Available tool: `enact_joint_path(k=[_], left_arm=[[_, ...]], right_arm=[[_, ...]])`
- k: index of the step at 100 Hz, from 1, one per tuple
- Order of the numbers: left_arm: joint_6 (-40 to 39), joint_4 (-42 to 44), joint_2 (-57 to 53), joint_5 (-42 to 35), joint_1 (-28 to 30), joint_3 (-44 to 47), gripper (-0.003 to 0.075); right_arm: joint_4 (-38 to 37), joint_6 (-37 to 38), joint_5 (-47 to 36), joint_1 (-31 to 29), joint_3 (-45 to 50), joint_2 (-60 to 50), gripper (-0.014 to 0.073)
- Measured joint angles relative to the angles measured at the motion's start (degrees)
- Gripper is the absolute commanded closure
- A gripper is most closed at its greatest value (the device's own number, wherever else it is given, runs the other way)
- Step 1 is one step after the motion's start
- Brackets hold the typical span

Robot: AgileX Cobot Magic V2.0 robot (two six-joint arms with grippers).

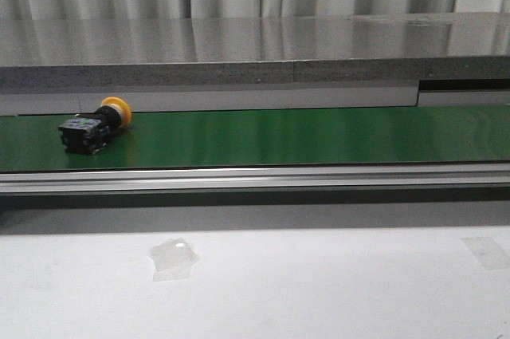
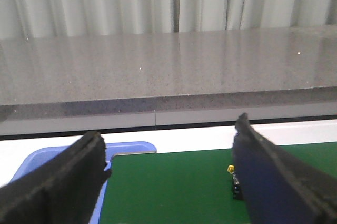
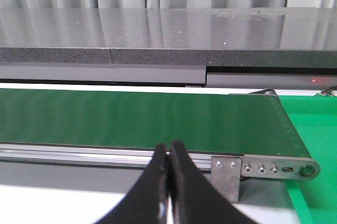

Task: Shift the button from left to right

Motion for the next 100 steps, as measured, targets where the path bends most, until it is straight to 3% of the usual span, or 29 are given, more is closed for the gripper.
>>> enact_joint_path(k=[19, 26, 38, 57, 100], left_arm=[[0.00, -0.12, -2.75, 0.00, 0.00, 1.21, 0.0230], [0.00, -0.12, -2.75, 0.00, 0.00, 1.21, 0.0267], [0.00, -0.12, -2.75, 0.00, 0.00, 1.21, 0.0416], [0.00, -0.12, -2.75, 0.00, 0.00, 1.21, 0.0741], [0.00, -0.22, -2.75, -0.09, 0.00, 1.21, 0.0740]], right_arm=[[0.00, 0.00, 0.00, 0.00, 0.00, 0.00, 0.0694], [0.00, 0.00, 0.00, 0.00, 0.00, 0.00, 0.0694], [0.00, 0.00, 0.00, 0.00, 0.00, 0.00, 0.0694], [0.00, 0.00, 0.00, 0.00, 0.00, 0.00, 0.0694], [0.00, 0.00, 0.00, 0.00, 0.00, 0.00, 0.0694]])
